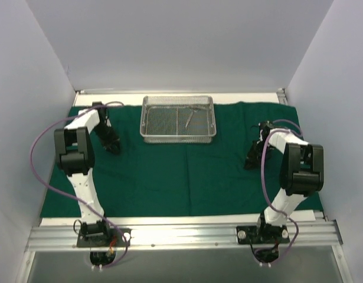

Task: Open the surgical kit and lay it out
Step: Smooth out the surgical kit at the center of the board.

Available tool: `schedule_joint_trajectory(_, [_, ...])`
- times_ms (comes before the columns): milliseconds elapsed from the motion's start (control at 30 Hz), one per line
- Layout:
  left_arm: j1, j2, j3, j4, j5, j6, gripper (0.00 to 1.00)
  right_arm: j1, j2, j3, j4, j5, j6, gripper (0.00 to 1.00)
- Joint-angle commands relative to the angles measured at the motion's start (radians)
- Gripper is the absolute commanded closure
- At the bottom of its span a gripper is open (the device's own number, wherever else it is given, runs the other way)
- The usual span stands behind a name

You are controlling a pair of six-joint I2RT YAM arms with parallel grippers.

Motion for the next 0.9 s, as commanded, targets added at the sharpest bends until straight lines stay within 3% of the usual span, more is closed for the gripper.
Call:
schedule_joint_trajectory(0, [0.01,0.028,0.065,-0.013,-0.001,0.021,0.68,-0.001,-0.039,-0.072,-0.048,0.04,0.023,1.0])
schedule_joint_trajectory(100, [0.012,-0.009,0.061,0.015,-0.003,0.027,0.69,0.002,-0.069,-0.065,-0.044,0.043,0.011,0.99])
schedule_joint_trajectory(333, [0.01,-0.079,0.157,0.007,0.02,0.019,0.66,0.003,-0.007,0.257,-0.054,0.099,-0.056,0.92])
schedule_joint_trajectory(500, [0.009,0.008,0.255,-0.004,0.067,-0.005,0.66,0.003,0.219,0.552,0.039,0.064,-0.061,0.92])
schedule_joint_trajectory(567, [0.009,0.028,0.258,0.071,0.119,-0.007,0.66,0.0,0.276,0.642,0.073,0.055,-0.05,0.96])
schedule_joint_trajectory(633, [0.009,0.055,0.286,0.102,0.132,-0.007,0.66,-0.009,0.351,0.693,0.116,0.047,-0.037,1.0])
schedule_joint_trajectory(733, [0.018,0.155,0.408,0.108,0.213,-0.031,0.69,-0.015,0.419,0.756,0.174,0.066,-0.026,1.0])
schedule_joint_trajectory(867, [0.021,0.281,0.517,0.147,0.21,-0.062,0.72,-0.046,0.526,0.821,0.194,0.124,0.009,1.0])
